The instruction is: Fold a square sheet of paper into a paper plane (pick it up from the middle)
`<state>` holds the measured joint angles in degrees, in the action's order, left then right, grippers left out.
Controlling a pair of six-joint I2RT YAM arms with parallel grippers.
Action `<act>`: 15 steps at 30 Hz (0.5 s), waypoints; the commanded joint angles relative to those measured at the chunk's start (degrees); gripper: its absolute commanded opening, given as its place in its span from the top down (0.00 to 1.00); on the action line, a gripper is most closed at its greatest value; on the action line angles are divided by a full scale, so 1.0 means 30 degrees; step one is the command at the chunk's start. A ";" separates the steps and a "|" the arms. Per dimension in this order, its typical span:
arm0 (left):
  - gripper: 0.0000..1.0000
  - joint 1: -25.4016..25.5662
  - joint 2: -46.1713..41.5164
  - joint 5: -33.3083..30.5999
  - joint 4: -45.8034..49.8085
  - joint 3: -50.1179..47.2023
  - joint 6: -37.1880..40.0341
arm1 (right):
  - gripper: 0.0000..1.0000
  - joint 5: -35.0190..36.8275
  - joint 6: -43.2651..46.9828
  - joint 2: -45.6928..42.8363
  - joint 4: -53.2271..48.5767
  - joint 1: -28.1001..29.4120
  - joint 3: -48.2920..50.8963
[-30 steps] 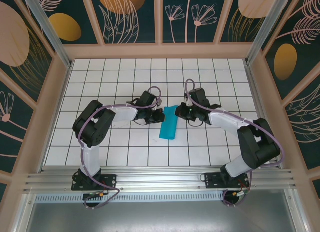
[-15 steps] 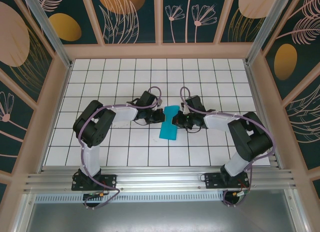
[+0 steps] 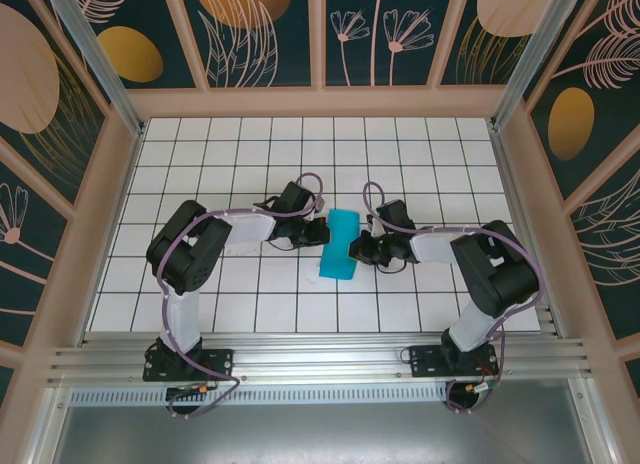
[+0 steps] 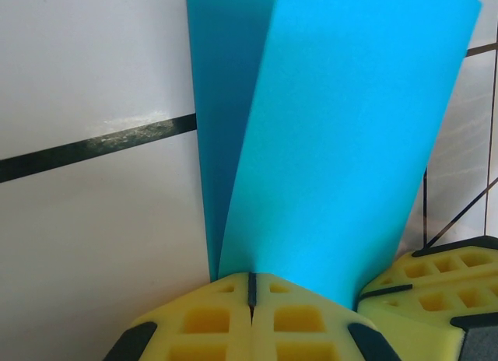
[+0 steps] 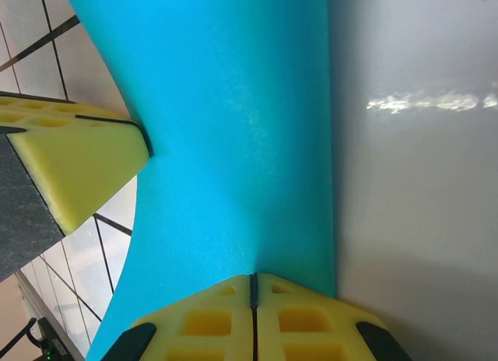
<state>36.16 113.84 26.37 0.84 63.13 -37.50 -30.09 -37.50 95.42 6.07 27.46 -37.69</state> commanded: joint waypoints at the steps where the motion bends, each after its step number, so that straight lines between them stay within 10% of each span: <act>1: 0.98 0.0133 0.1298 -0.0997 0.1492 -0.0247 0.0575 | 0.91 0.0737 0.0545 -0.0120 -0.0514 -0.0160 0.0370; 15: 0.98 0.0134 0.1422 -0.1125 0.1749 -0.0039 0.0705 | 0.91 -0.1073 -0.0535 -0.1212 0.1743 0.0046 0.2169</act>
<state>36.14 114.21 26.57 1.15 63.72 -36.86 -32.86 -38.50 90.19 9.74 27.38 -32.88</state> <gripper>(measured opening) 0.070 0.090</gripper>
